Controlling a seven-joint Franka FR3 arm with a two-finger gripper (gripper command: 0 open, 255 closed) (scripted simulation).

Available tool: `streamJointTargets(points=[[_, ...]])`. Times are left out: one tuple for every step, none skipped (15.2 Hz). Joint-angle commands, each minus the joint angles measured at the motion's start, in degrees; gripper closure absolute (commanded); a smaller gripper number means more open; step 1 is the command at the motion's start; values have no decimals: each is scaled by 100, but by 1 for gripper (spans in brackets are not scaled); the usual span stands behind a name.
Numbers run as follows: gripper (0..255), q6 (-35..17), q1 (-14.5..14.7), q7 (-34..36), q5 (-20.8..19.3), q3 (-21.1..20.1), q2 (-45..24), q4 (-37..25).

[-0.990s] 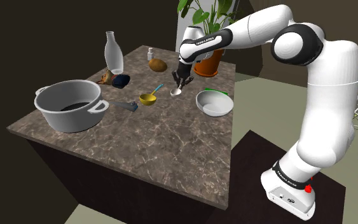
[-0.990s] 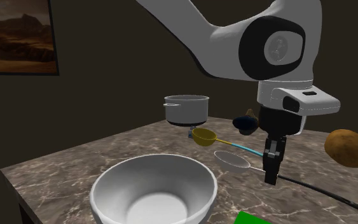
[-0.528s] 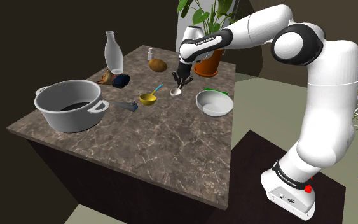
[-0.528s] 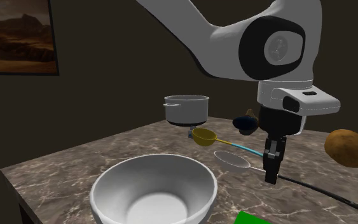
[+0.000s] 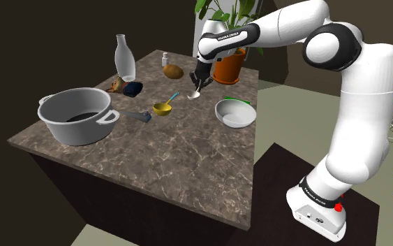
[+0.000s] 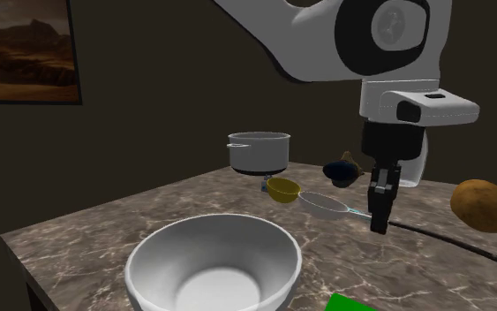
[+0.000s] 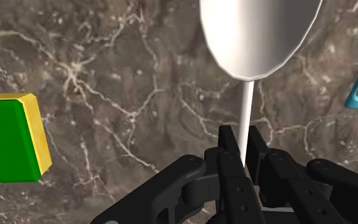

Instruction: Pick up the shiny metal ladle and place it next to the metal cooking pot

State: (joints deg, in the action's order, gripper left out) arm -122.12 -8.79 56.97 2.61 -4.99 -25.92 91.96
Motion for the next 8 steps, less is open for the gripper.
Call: streamJointTargets(points=[[255,122,3,11,-1,-2,49,-71],[255,188,2,15,0,-3,72,-114],[255,254,2,18,0,-3,96,-156],[255,321,1,22,0,-4,119,-199],[255,387,1,26,0,-4,141,-244],[255,455,0,29,0,-5,162,-291],[255,523,0,33,0,-5,182,-339],[255,591,0,37,-1,-6,201,-389]])
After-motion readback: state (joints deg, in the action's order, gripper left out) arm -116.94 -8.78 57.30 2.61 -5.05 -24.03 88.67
